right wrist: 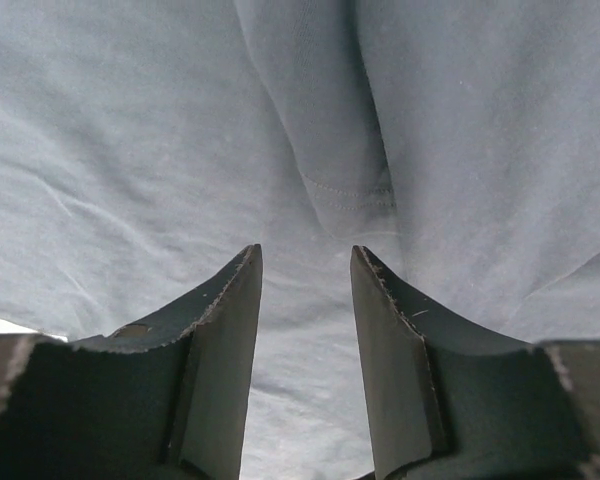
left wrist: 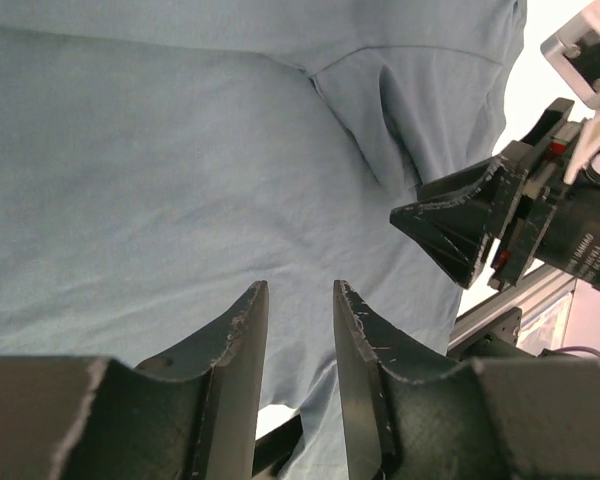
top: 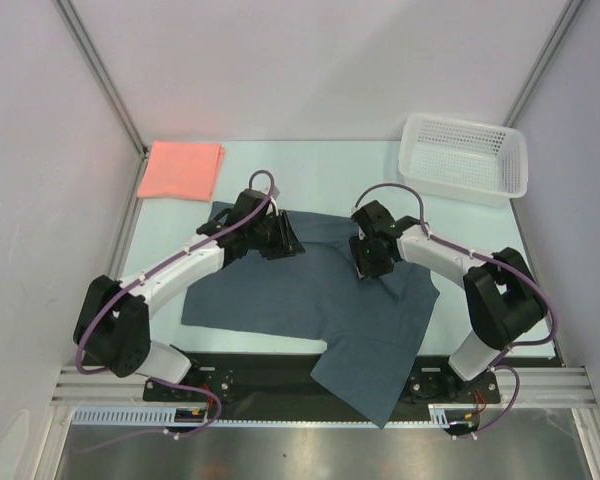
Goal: Fold and stack the t-shirts
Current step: Fold the tshirt
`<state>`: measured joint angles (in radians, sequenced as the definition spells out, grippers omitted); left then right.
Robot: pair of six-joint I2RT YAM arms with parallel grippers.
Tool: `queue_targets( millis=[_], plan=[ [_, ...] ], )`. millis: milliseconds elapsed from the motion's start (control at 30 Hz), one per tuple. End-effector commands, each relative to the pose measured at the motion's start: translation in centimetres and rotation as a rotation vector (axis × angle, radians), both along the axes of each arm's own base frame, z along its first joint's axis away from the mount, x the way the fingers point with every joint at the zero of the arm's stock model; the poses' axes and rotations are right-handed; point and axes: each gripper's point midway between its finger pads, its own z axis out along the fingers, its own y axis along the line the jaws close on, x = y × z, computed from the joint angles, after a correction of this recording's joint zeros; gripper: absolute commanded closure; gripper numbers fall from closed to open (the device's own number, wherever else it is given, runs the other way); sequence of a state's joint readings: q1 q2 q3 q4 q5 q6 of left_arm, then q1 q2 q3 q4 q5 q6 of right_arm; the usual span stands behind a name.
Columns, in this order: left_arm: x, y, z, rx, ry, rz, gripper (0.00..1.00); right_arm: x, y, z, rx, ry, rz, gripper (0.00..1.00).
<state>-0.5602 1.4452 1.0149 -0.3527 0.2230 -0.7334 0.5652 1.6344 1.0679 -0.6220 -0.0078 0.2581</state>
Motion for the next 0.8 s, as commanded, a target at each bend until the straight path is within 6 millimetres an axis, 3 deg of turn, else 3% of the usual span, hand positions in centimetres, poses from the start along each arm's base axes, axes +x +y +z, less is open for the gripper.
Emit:
queue_targets(
  millis=[0, 233, 400, 633, 767],
  plan=[
    [-0.2, -0.3, 1.4, -0.041, -0.027, -0.009, 0.63, 1.0, 0.5, -0.2, 0.004, -0.017, -0.006, 0.54],
    [-1.0, 0.5, 1.0, -0.019, -0.026, -0.007, 0.63, 2.8, -1.0, -0.3, -0.102, -0.089, -0.033, 0.58],
    [-1.7, 1.0, 0.4, -0.011, -0.016, -0.003, 0.63, 3.9, -0.9, -0.4, -0.118, -0.114, -0.037, 0.61],
    [-2.6, 1.2, -0.7, -0.012, 0.019, -0.011, 0.60, 6.0, -0.3, 0.1, -0.108, -0.133, -0.045, 0.91],
    [-3.1, 0.9, -0.8, -0.042, 0.037, -0.020, 0.60, 7.8, -0.7, 1.1, -0.132, -0.193, -0.077, 0.96]
  ],
)
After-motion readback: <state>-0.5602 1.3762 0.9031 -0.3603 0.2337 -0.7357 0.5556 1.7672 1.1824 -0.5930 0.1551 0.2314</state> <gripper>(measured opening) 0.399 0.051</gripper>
